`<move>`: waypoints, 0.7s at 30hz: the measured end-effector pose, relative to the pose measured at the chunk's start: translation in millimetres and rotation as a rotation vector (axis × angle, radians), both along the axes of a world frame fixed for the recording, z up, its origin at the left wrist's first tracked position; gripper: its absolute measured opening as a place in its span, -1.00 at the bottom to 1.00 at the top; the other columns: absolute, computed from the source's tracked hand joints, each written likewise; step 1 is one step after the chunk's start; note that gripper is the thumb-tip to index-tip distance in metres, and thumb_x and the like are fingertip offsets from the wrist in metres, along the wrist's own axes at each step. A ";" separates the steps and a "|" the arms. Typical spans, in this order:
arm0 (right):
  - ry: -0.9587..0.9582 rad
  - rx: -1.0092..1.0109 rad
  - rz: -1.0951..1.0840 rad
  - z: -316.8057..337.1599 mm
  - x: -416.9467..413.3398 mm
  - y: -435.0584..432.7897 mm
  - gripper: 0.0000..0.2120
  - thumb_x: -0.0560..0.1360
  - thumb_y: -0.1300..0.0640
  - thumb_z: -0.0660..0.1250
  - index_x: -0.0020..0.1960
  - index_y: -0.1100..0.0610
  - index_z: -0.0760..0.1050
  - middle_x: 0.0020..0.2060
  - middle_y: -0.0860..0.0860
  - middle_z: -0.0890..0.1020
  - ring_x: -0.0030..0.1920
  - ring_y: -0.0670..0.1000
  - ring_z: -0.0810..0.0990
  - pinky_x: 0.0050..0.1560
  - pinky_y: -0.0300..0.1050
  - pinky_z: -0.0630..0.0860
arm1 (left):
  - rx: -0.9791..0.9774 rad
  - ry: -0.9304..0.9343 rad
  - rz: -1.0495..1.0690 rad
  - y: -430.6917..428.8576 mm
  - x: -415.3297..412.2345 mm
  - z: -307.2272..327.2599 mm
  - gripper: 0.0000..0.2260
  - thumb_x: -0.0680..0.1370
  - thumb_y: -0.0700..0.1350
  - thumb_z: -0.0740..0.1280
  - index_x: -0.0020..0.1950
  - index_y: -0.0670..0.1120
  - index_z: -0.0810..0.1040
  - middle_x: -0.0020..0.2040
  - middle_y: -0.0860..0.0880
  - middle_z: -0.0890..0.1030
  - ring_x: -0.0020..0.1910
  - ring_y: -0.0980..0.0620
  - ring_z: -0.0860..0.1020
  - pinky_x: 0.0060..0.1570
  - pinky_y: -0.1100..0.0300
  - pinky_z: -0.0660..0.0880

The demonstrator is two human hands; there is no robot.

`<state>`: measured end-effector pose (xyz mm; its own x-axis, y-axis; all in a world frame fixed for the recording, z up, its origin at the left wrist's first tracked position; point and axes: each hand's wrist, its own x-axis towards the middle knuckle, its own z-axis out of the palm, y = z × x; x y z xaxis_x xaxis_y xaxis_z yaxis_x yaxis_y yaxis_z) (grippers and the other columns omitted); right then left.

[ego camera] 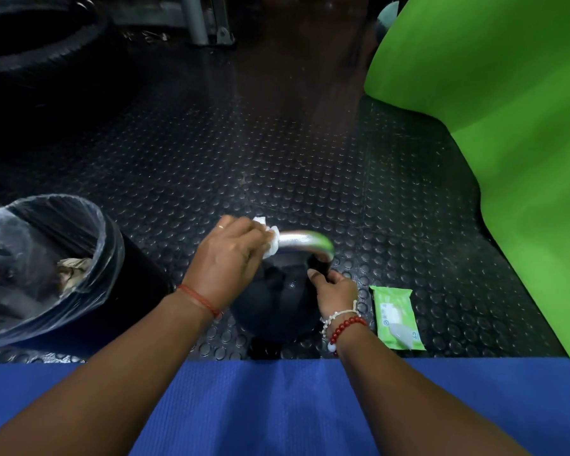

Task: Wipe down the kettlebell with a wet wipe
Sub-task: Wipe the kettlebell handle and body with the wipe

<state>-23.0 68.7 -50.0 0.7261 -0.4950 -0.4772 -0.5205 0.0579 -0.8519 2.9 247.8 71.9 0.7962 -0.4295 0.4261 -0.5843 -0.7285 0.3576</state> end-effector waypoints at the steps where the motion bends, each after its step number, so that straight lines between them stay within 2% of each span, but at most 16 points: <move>1: 0.000 -0.008 0.004 -0.1 0.3 0.1 -0.87 0.41 0.04 0.45 -0.11 0.08 0.62 -0.26 0.00 0.66 -0.16 0.07 0.64 0.02 -0.04 0.57 | -0.017 0.015 0.036 -0.9 3.6 1.3 -0.79 0.55 -0.07 0.27 -0.10 -0.13 0.67 -0.13 0.01 0.62 -0.18 -0.05 0.49 -0.24 0.11 0.53; 5: 0.005 0.000 0.003 1.6 0.1 -0.6 -0.81 0.43 0.05 0.44 -0.03 0.14 0.63 -0.25 0.02 0.66 -0.18 0.04 0.63 -0.03 -0.11 0.55 | 0.027 0.002 0.016 -5.9 -5.1 1.7 -0.86 0.52 -0.15 0.31 -0.08 -0.13 0.66 -0.12 0.01 0.61 -0.19 -0.05 0.47 -0.25 0.16 0.48; 10: -0.003 0.009 -0.003 4.1 -0.9 -0.2 -0.86 0.43 0.06 0.44 -0.07 0.11 0.61 -0.27 0.01 0.65 -0.22 0.00 0.61 -0.07 -0.15 0.51 | 0.120 0.274 0.038 -6.3 24.6 18.2 -0.83 0.55 -0.19 0.23 -0.05 -0.05 0.63 -0.10 0.07 0.57 -0.06 0.02 0.47 -0.02 0.10 0.47; 12: -0.014 0.021 -0.011 4.7 -1.3 0.1 -0.86 0.42 0.08 0.44 -0.07 0.13 0.62 -0.26 0.02 0.66 -0.24 -0.02 0.60 -0.10 -0.17 0.50 | 0.178 0.303 0.010 -9.2 27.4 22.7 -0.80 0.55 -0.19 0.21 0.00 -0.04 0.62 -0.08 0.07 0.56 -0.04 0.05 0.46 -0.01 0.13 0.46; 14: -0.021 0.020 -0.011 4.5 -1.5 0.2 -0.86 0.42 0.09 0.44 -0.07 0.13 0.62 -0.28 0.00 0.65 -0.24 -0.02 0.60 -0.08 -0.16 0.52 | 0.188 0.391 0.010 -7.6 31.3 29.5 -0.78 0.55 -0.21 0.20 0.00 -0.04 0.63 -0.13 0.07 0.58 -0.15 0.11 0.49 -0.07 0.19 0.47; 16: -0.019 0.006 -0.004 4.2 -1.8 -0.2 -0.87 0.43 0.08 0.44 -0.07 0.11 0.61 -0.30 -0.03 0.64 -0.23 -0.01 0.60 -0.07 -0.16 0.52 | 0.192 0.593 0.064 -9.2 42.2 38.6 -0.76 0.54 -0.22 0.19 -0.06 -0.02 0.64 -0.28 0.15 0.56 -0.33 0.23 0.47 -0.26 0.33 0.46; 18: -0.016 0.000 0.003 3.4 -1.6 -0.6 -0.89 0.43 0.07 0.43 -0.08 0.09 0.60 -0.32 -0.06 0.62 -0.22 0.00 0.60 -0.08 -0.17 0.50 | 0.244 0.719 0.077 -14.4 52.6 45.1 -0.74 0.54 -0.21 0.17 -0.10 0.01 0.63 -0.35 0.18 0.53 -0.42 0.27 0.43 -0.46 0.46 0.32; 19: -0.015 -0.002 0.008 3.1 -1.4 -0.8 -0.88 0.43 0.07 0.43 -0.08 0.09 0.61 -0.32 -0.07 0.62 -0.21 0.00 0.61 -0.07 -0.16 0.51 | 0.260 0.749 0.067 -16.7 56.2 46.1 -0.74 0.55 -0.21 0.16 -0.10 0.01 0.63 -0.35 0.16 0.54 -0.43 0.26 0.43 -0.49 0.46 0.29; 21: -0.014 -0.001 0.010 2.0 -1.5 -0.2 -0.84 0.44 0.06 0.43 -0.05 0.12 0.62 -0.30 -0.04 0.64 -0.18 0.02 0.62 -0.04 -0.14 0.53 | 0.274 0.818 0.047 -19.6 61.0 46.2 -0.74 0.56 -0.20 0.15 -0.08 -0.05 0.64 -0.28 0.08 0.59 -0.35 0.20 0.47 -0.41 0.38 0.33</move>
